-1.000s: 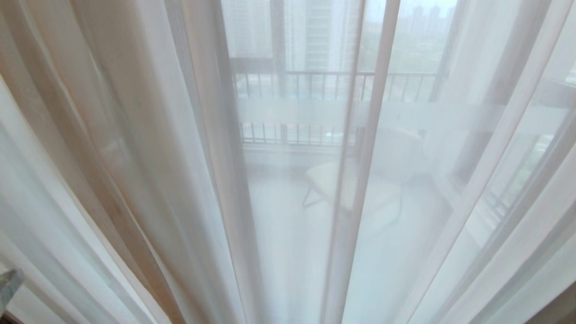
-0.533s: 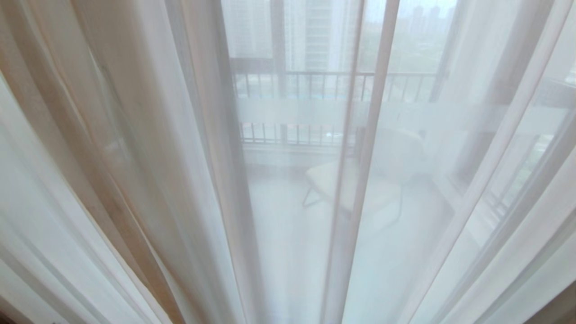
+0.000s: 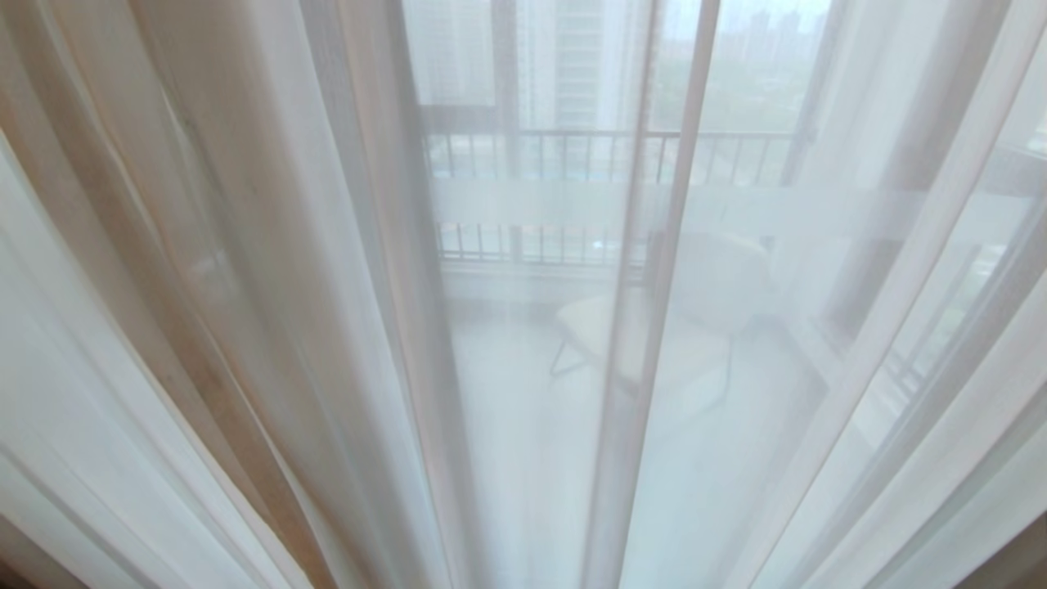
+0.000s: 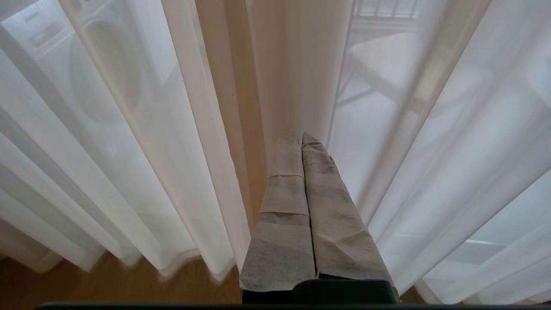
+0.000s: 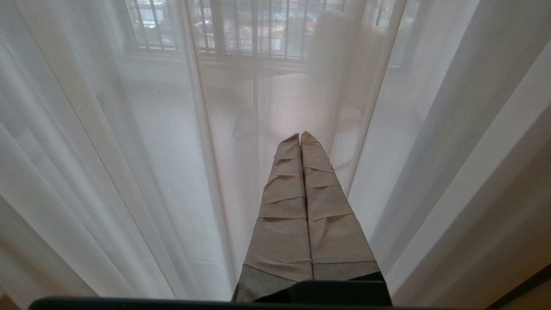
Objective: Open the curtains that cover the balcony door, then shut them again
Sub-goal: Close the outer curtains on both sides
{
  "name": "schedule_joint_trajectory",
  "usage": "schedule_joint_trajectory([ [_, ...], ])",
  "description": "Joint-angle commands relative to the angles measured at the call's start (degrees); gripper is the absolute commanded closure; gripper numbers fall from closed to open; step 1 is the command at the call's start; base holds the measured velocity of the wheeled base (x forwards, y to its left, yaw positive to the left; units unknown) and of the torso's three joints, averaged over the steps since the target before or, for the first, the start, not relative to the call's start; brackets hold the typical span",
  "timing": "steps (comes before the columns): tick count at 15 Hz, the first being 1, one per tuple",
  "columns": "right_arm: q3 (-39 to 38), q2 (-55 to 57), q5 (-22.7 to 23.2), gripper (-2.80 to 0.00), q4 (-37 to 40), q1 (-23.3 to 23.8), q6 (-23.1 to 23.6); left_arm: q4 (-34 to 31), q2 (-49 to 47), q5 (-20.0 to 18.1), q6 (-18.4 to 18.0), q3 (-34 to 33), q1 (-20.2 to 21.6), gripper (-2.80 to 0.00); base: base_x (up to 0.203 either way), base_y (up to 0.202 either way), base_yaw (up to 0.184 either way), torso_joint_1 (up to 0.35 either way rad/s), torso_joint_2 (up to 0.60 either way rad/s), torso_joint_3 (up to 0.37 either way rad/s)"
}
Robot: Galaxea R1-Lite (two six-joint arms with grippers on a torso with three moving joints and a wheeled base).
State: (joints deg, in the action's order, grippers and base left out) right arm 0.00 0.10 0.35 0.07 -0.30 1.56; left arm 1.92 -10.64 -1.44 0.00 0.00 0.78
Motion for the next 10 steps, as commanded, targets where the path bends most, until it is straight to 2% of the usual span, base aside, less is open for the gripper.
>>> schedule_joint_trajectory([
  [1, 0.0, -0.01, 0.0, 0.0, 0.01, -0.05, 0.02, -1.07, 9.41, 0.46, 0.26, 0.03, -0.58, 0.0, 0.0, 0.0, 0.0, 0.0, 0.0, 0.0],
  [10, 0.0, -0.01, 0.09, 0.0, 0.01, -0.05, 0.02, -1.65, 10.64, 0.74, 0.44, 0.0, -0.86, 0.0, 0.0, 0.0, 0.0, 0.0, 0.0, 0.0],
])
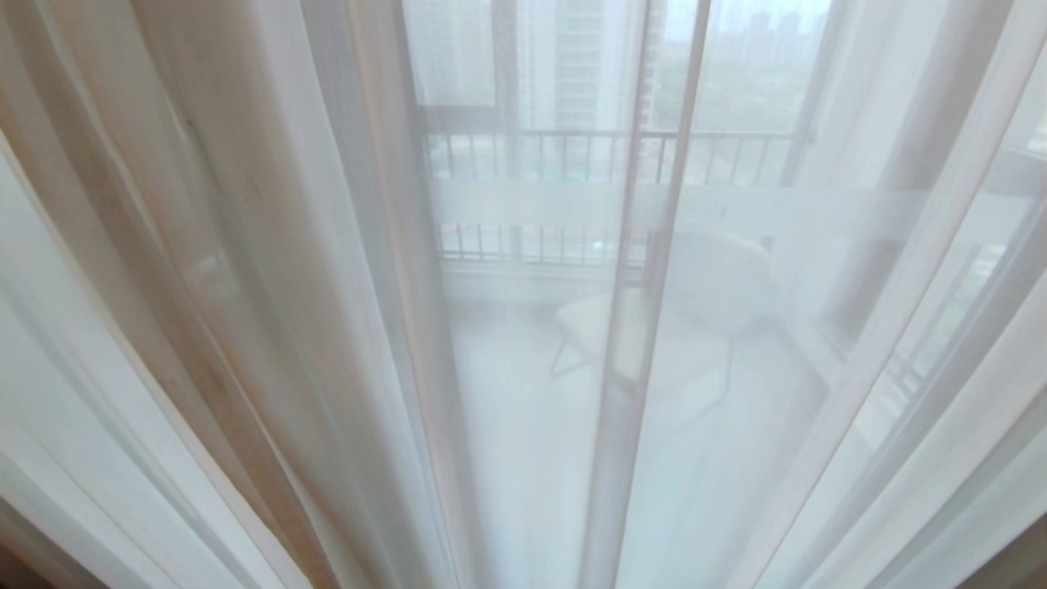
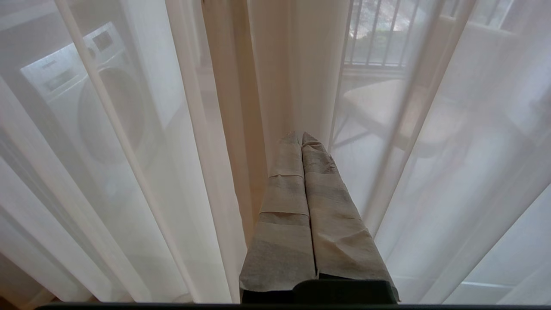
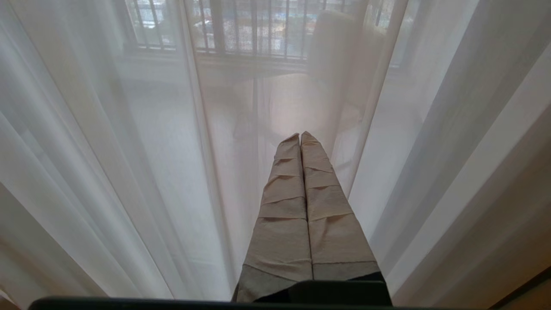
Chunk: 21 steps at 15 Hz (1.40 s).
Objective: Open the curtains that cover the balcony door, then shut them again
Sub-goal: Close the outer curtains on both sides
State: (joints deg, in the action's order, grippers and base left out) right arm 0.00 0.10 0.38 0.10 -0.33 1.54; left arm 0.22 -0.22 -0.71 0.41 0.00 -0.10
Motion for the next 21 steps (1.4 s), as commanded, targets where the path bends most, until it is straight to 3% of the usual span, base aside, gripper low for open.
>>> schedule_joint_trajectory([
  [1, 0.0, -0.01, -0.03, 0.0, -0.01, -0.02, 0.05, 0.04, 0.22, 0.01, 0.03, 0.03, 0.01, 0.0, 0.0, 0.0, 0.0, 0.0, 0.0, 0.0],
  [18, 0.0, -0.1, -0.01, 0.0, -0.04, -0.02, 0.11, 0.1, 0.22, 0.01, 0.03, 0.0, 0.01, 0.0, 0.0, 0.0, 0.0, 0.0, 0.0, 0.0],
  [21, 0.0, -0.01, -0.02, 0.0, -0.01, 0.0, 0.07, 0.04, 0.22, 0.01, 0.03, 0.0, 0.01, 0.0, -0.001, 0.13, 0.002, 0.006, 0.0, 0.003],
])
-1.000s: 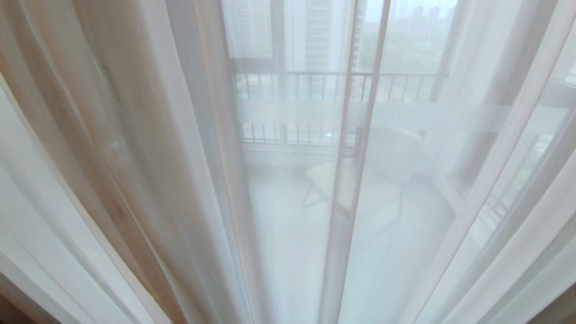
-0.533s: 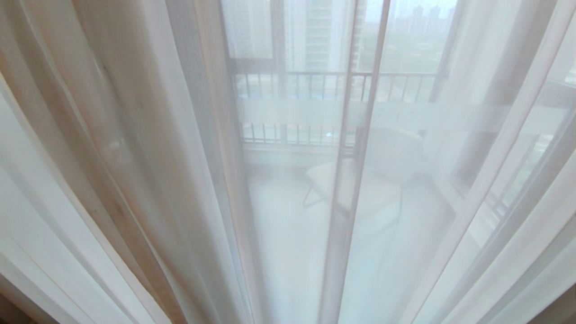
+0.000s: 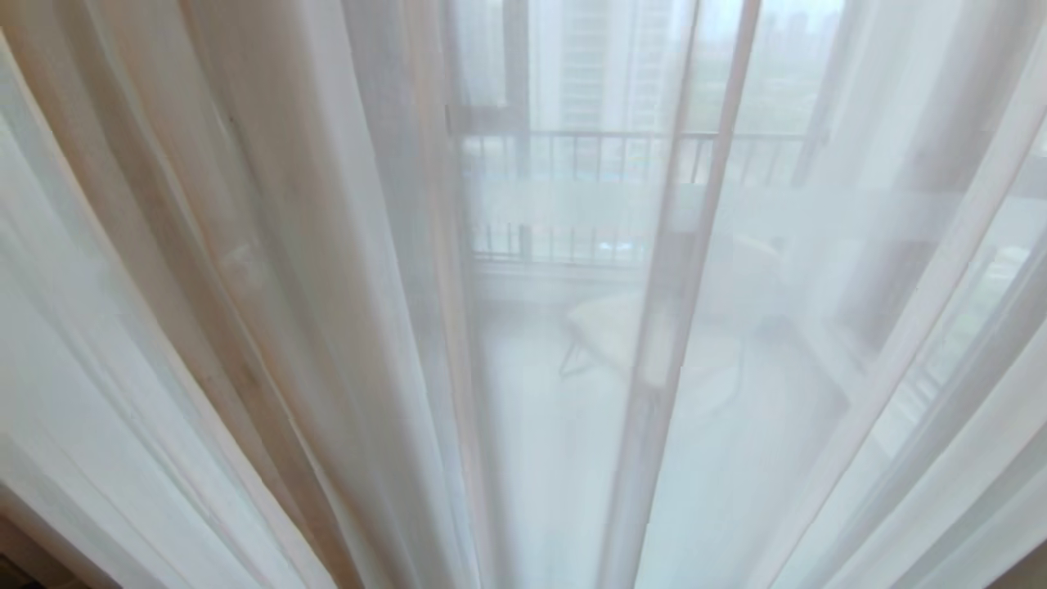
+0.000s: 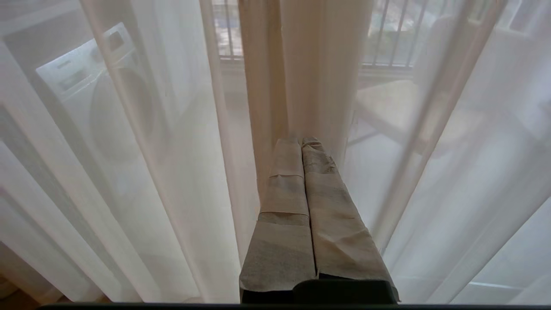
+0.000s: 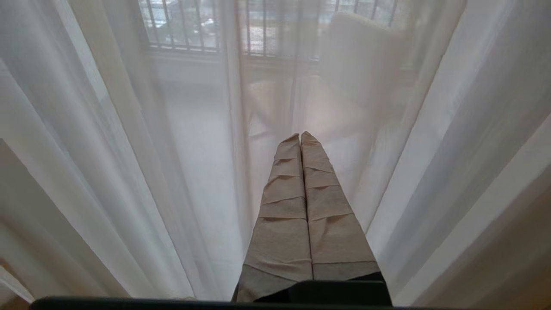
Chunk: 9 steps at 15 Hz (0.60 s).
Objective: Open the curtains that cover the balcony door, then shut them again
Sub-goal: Close the outer curtains on both sides
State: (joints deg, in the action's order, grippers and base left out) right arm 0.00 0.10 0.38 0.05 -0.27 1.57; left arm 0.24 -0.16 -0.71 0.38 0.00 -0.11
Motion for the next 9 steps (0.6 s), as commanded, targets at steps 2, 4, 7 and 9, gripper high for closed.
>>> schedule_joint_trajectory([
  [2, 0.0, -0.01, 0.05, 0.0, -0.05, -0.07, 0.1, 0.02, 0.16, 0.0, 0.06, 0.01, 0.02, 0.0, 0.0, 0.192, 0.002, 0.0, 0.0, 0.003],
  [4, 0.0, -0.01, -0.03, 0.0, 0.04, -0.08, 0.1, 0.02, 0.16, 0.0, 0.06, 0.08, 0.02, 0.0, 0.0, 0.193, -0.001, 0.003, 0.0, 0.005],
  [7, 0.0, -0.01, 0.06, 0.0, 0.03, -0.08, 0.09, 0.02, 0.16, 0.0, 0.06, 0.04, 0.02, 0.0, 0.0, 0.193, 0.0, 0.001, 0.0, 0.001],
  [9, 0.0, -0.01, 0.04, 0.0, 0.04, -0.08, 0.1, 0.02, 0.16, 0.0, 0.06, 0.0, 0.02, 0.0, 0.0, 0.188, 0.0, 0.001, 0.0, -0.001],
])
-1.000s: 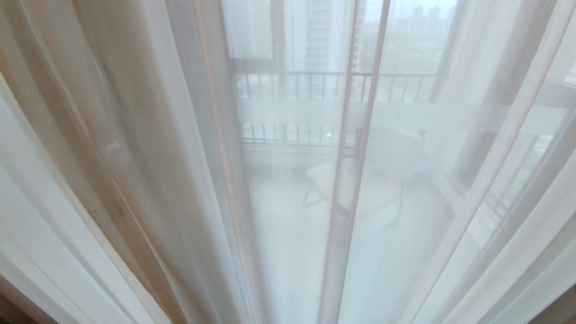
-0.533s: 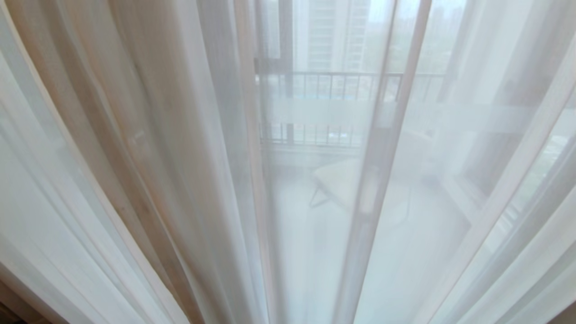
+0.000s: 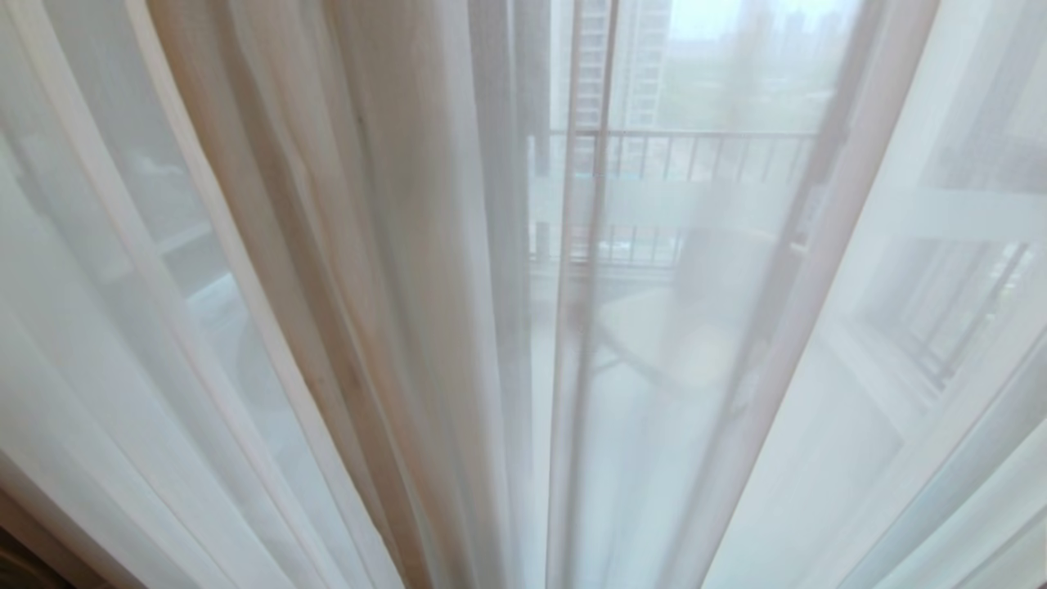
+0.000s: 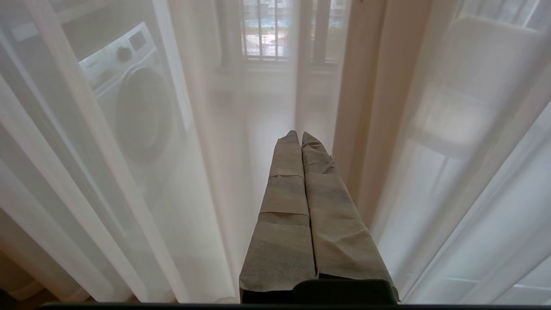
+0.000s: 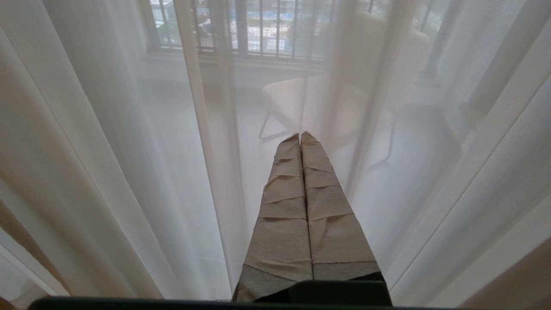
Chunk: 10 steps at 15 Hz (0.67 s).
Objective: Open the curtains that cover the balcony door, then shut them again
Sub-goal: Close the outer curtains on both sides
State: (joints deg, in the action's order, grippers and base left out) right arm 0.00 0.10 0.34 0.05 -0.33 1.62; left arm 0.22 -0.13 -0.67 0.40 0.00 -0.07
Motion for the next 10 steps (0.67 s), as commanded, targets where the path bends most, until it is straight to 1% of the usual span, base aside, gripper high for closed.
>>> schedule_joint_trajectory([
  [1, 0.0, -0.01, 0.1, 0.0, -0.01, -0.02, 0.05, 0.04, 0.13, -0.03, 0.04, 0.0, -0.01, 0.0, 0.0, 0.192, 0.0, 0.005, 0.0, 0.002],
  [5, 0.0, -0.01, 0.09, 0.0, 0.04, -0.02, -0.04, 0.04, 0.13, -0.03, 0.04, 0.0, -0.01, 0.0, 0.0, 0.195, -0.017, 0.004, 0.0, 0.002],
  [10, 0.0, -0.01, 0.02, 0.0, 0.04, -0.02, -0.04, 0.13, 0.13, -0.03, 0.04, 0.0, -0.01, 0.0, 0.0, 0.2, -0.116, 0.002, 0.0, 0.002],
])
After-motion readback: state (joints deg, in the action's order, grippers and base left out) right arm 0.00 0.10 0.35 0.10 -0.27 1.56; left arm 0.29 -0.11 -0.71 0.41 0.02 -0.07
